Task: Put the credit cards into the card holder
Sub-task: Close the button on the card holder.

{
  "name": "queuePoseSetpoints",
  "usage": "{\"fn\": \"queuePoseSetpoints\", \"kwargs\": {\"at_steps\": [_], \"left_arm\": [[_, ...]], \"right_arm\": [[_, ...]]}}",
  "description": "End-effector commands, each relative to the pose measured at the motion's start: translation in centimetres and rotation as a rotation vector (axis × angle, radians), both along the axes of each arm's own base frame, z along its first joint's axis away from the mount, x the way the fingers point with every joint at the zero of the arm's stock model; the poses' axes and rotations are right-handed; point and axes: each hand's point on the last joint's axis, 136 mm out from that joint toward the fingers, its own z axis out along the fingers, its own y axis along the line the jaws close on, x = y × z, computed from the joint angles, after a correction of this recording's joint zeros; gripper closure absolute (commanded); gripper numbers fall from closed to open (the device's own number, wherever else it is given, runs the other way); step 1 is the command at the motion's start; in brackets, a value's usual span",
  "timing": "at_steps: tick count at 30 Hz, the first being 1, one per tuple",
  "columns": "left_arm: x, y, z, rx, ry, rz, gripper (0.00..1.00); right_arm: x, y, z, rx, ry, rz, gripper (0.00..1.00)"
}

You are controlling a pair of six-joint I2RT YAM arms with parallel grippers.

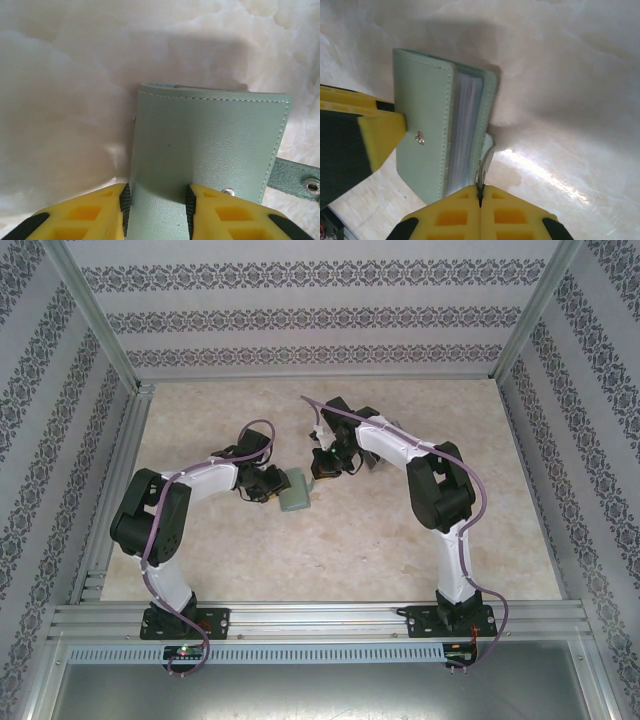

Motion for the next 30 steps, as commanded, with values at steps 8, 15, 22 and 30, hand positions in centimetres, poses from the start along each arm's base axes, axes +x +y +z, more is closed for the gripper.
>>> {"fn": "queuePoseSetpoints", "kwargs": {"at_steps": [8,15,22,30], "left_arm": [[-0.1,-2.0,-0.7,0.041,0.008,-0.042,0.63],[-0.1,-2.6,-1.3,0.044,0.012,-0.038,0.63],[0.2,-2.7,-1.3,0.045,0.008,-0.038,0.63],[0.2,-2.7,-1.5,0.045,0.007,-0.035,0.63]], "right_arm": [[-0.1,1.6,3.7,0.090,-0.072,0.106,0.94],[-1.6,2.8,2.3,0.139,0.010,0.141,0.94],[-2.5,3.8,1.4,0.177,0.061,0.150,0.95],[-2.3,3.7,0.1,0.159,0.079,0.136,0.95]]}}
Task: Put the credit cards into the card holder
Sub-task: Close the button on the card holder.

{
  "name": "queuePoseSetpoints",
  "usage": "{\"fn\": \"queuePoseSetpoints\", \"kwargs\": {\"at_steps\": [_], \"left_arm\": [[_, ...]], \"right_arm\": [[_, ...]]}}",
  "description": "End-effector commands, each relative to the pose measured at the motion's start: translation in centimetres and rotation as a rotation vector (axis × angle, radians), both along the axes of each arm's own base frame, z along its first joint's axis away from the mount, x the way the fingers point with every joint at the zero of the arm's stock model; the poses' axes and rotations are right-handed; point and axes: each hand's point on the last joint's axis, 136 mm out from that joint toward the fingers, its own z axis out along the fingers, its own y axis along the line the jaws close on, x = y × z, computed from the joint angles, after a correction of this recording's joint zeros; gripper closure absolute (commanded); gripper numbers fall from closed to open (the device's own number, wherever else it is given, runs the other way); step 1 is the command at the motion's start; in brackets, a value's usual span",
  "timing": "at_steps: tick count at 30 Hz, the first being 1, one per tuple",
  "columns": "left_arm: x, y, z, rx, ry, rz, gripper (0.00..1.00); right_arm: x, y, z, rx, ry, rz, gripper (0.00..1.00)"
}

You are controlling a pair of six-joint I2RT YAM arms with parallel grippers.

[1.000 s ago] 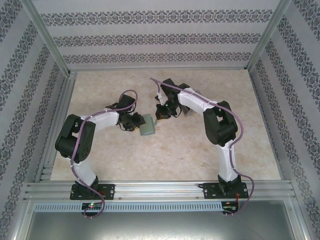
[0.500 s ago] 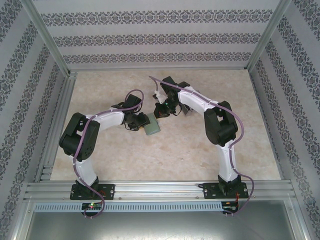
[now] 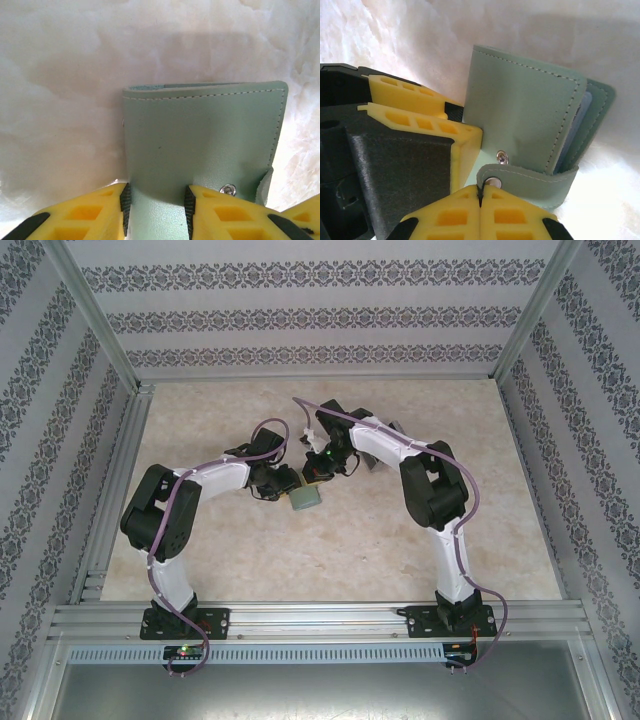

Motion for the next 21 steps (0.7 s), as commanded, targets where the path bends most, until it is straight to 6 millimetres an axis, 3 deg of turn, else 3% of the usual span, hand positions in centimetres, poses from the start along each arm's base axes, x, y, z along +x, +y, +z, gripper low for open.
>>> {"fn": "queuePoseSetpoints", "kwargs": {"at_steps": [1,21], "left_arm": [[-0.2,-0.2,-1.4,0.029,0.024,0.014,0.63],[-0.3,-0.2,-1.7,0.025,0.028,0.017,0.64]], "right_arm": [[-0.7,1.1,0.0,0.048,0.031,0.020,0.95],[-0.2,0.8,-1.4,0.008,0.043,0.001,0.95]]}}
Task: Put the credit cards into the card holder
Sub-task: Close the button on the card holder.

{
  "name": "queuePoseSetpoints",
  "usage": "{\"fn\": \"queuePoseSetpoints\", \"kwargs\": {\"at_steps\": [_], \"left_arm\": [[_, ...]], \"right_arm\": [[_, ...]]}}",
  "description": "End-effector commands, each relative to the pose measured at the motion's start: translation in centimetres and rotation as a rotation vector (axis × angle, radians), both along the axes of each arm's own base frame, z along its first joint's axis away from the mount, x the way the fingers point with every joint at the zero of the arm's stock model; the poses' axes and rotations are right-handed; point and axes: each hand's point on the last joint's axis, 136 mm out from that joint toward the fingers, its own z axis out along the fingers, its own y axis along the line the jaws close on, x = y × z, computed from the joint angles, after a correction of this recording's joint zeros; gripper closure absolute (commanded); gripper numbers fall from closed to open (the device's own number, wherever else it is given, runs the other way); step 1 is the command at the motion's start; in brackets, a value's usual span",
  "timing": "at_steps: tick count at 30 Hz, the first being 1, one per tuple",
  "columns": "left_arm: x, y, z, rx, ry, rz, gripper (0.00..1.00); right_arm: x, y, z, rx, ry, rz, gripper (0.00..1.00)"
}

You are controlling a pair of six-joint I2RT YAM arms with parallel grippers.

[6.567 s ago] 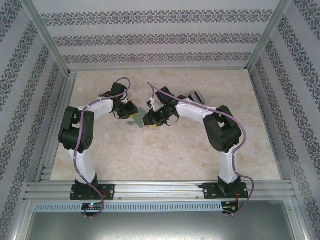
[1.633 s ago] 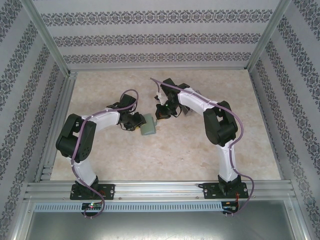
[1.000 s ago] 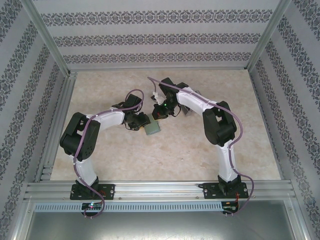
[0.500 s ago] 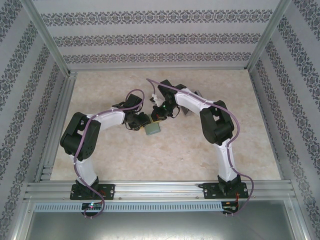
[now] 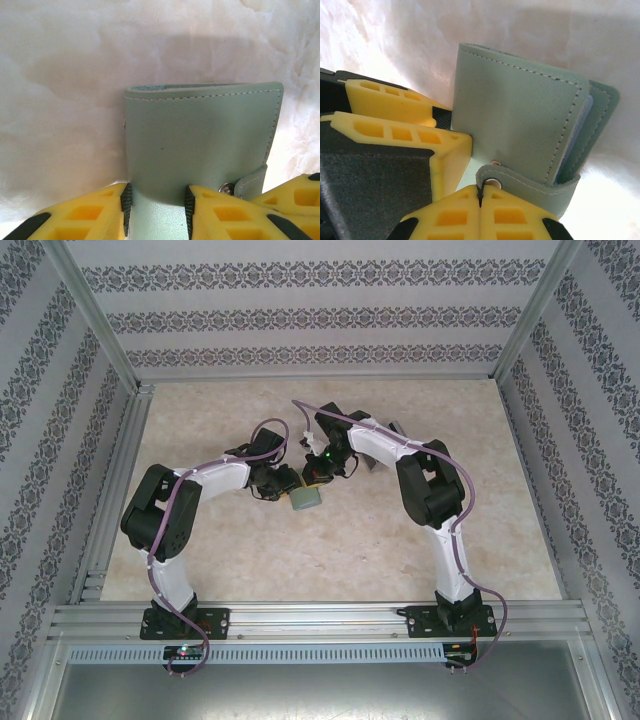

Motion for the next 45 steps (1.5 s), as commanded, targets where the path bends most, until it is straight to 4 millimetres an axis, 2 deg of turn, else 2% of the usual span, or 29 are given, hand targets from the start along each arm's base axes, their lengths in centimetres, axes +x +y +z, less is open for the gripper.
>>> {"fn": "queuePoseSetpoints", "kwargs": {"at_steps": [1,9,15,33,45], "left_arm": [[-0.4,-0.2,-1.6,0.029,0.022,0.002,0.64],[-0.5,-0.1,-1.6,0.030,0.021,0.003,0.64],[-0.5,-0.1,-1.6,0.031,0.021,0.003,0.64],[-0.1,-0.3,-1.4,0.021,0.010,0.002,0.65],[0.0,-0.4,-1.6,0.019,0.013,0.000,0.65]], "right_arm": [[-0.1,0.6,-0.2,0.014,0.018,0.002,0.95],[0.7,0.5,-0.2,0.022,0.002,-0.043,0.95],[0.6,0.5,-0.1,0.028,0.013,-0.045,0.95],[-0.9,-0.8,-4.1,-0.133,0.032,-0.017,0.95],[-0.9,-1.3,-6.4,-0.195,0.054,-0.037,0.94]]}}
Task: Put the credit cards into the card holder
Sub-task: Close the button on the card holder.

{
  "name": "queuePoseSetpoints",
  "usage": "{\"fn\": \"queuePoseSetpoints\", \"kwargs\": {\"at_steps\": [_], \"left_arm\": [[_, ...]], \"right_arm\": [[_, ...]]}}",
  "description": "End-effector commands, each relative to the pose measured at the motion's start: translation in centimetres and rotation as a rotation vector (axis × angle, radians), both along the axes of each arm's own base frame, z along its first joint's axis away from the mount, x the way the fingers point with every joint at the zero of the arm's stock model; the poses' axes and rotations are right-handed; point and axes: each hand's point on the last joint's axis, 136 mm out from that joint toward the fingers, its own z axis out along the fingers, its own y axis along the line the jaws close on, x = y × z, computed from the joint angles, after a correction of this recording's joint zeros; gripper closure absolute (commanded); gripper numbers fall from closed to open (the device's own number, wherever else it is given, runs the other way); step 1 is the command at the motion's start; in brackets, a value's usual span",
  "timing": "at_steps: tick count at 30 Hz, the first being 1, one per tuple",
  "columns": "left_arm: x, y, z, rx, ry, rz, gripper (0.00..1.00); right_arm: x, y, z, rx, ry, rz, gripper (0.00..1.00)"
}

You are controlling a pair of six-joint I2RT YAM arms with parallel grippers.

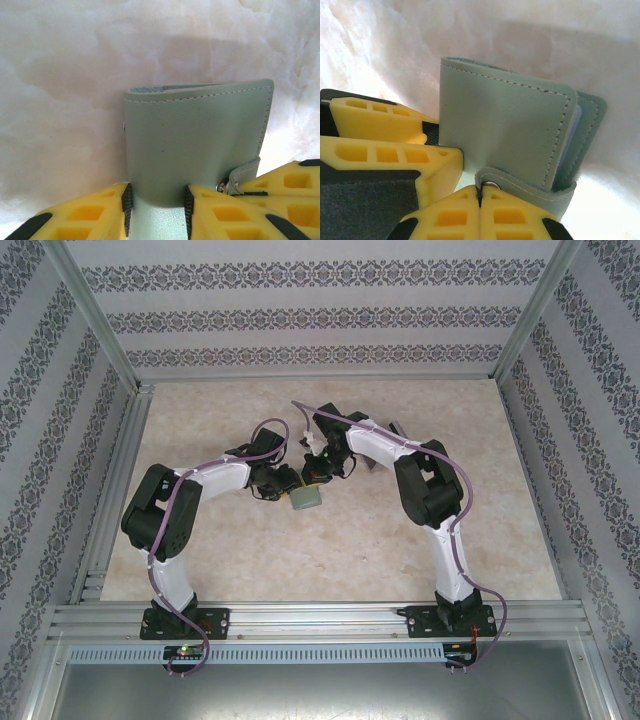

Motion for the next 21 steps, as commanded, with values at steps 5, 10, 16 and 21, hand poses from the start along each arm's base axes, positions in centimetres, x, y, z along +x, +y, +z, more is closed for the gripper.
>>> {"fn": "queuePoseSetpoints", "kwargs": {"at_steps": [5,10,16,21], "left_arm": [[-0.09,-0.50,-1.90,0.017,0.020,-0.002,0.65],[-0.14,-0.51,-2.17,0.016,0.025,-0.002,0.65],[-0.29,-0.36,-2.48,0.023,0.029,-0.002,0.66],[-0.10,-0.35,-2.03,0.025,0.005,-0.012,0.66]], "right_arm": [[-1.10,-1.57,-5.89,-0.191,0.043,-0.019,0.94],[-1.00,-1.63,-5.94,-0.220,0.060,-0.044,0.94],[-0.89,-1.18,-5.13,-0.220,0.077,-0.052,0.94],[-1.03,-1.18,-4.97,-0.221,0.084,-0.049,0.93]]}}
